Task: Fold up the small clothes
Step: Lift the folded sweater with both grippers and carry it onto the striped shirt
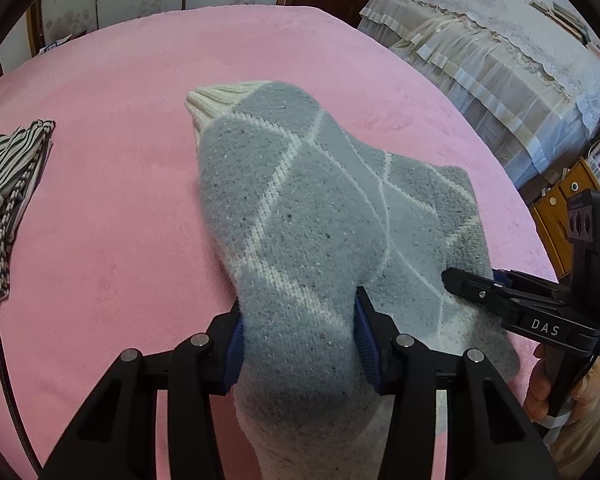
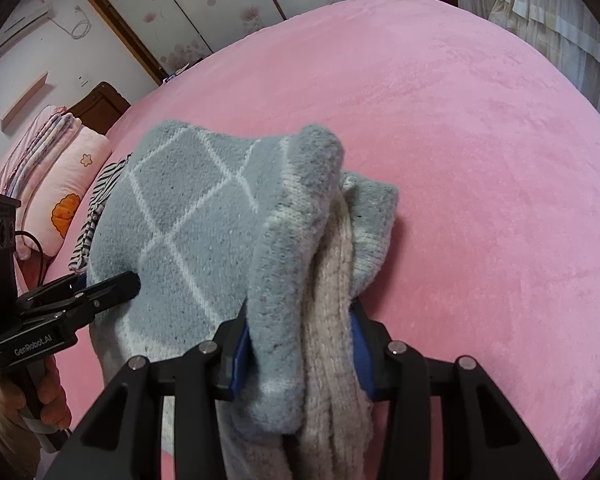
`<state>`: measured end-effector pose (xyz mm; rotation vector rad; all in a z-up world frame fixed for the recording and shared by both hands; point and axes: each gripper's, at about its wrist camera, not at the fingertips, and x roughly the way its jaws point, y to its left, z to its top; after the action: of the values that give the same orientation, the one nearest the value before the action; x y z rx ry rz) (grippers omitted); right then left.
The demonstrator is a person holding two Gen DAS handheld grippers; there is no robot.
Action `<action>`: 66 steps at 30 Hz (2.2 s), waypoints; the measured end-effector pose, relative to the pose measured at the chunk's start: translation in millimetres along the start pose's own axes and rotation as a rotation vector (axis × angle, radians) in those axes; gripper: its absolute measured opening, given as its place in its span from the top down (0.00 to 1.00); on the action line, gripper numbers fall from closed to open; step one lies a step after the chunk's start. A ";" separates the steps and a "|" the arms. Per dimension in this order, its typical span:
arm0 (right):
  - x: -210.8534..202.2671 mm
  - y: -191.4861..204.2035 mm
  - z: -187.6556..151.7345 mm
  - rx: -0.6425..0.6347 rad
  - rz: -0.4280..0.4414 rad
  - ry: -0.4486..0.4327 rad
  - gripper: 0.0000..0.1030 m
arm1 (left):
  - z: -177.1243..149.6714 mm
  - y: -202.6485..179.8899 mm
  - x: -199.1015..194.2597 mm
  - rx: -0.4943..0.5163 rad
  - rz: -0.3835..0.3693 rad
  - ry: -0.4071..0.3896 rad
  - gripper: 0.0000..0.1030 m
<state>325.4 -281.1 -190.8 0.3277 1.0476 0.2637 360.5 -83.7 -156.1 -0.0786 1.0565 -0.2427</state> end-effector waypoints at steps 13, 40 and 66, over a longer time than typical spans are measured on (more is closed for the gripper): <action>-33.3 7.5 -0.7 0.024 -0.005 -0.018 0.61 | 0.5 0.9 -42.7 -0.040 -0.045 -0.016 0.61; 21.2 285.8 86.1 -0.061 0.244 -0.031 0.61 | 37.7 265.1 -228.8 -0.122 0.184 -0.208 0.62; 244.7 393.7 129.5 -0.002 0.210 0.041 0.56 | 83.7 518.9 -96.2 -0.311 0.297 -0.128 0.38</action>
<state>533.0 152.8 -174.9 0.4333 1.0539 0.4617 471.3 438.1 -126.4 -0.2129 0.9573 0.1946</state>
